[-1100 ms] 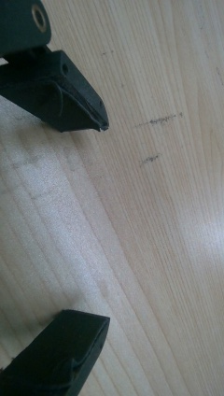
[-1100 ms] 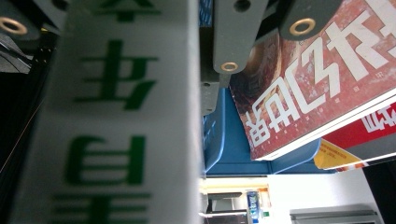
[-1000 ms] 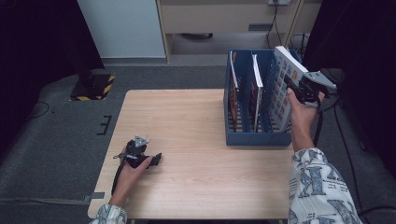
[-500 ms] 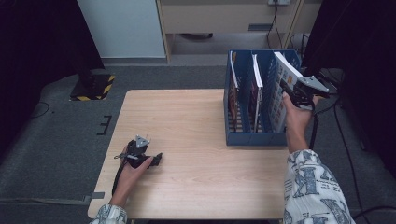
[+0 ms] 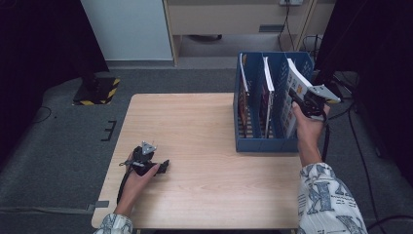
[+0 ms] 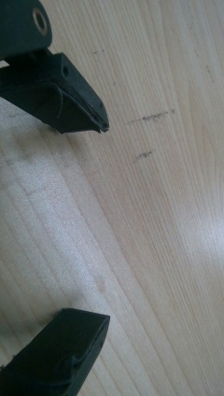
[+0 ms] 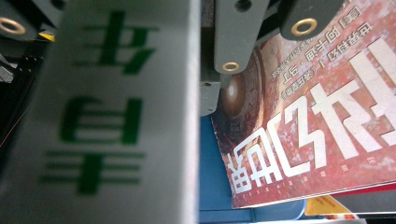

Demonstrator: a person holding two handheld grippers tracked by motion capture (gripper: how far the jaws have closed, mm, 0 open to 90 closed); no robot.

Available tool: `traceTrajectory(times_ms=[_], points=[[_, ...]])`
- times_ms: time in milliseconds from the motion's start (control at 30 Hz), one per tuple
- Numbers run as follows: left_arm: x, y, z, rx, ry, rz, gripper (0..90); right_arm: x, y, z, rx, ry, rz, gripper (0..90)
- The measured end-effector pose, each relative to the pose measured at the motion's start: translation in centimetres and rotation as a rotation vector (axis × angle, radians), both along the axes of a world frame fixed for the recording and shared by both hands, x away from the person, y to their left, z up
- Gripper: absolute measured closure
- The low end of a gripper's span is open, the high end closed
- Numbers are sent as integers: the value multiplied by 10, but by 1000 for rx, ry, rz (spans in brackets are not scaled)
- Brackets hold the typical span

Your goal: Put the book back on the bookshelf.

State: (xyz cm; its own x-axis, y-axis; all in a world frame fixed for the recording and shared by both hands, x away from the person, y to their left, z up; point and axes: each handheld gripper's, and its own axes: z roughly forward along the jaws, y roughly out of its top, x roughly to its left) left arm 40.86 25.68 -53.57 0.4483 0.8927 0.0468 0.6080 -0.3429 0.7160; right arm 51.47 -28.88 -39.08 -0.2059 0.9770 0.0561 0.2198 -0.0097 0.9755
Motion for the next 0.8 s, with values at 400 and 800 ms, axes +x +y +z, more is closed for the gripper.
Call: traceTrajectory(times_ms=[400,800], points=[[0,0,0,1,-1,-2,59,-2,-1,3,19,-14,19,697],[-1,-1,1,0,-2,-3,60,-7,-11,10,1,-28,-56,737]])
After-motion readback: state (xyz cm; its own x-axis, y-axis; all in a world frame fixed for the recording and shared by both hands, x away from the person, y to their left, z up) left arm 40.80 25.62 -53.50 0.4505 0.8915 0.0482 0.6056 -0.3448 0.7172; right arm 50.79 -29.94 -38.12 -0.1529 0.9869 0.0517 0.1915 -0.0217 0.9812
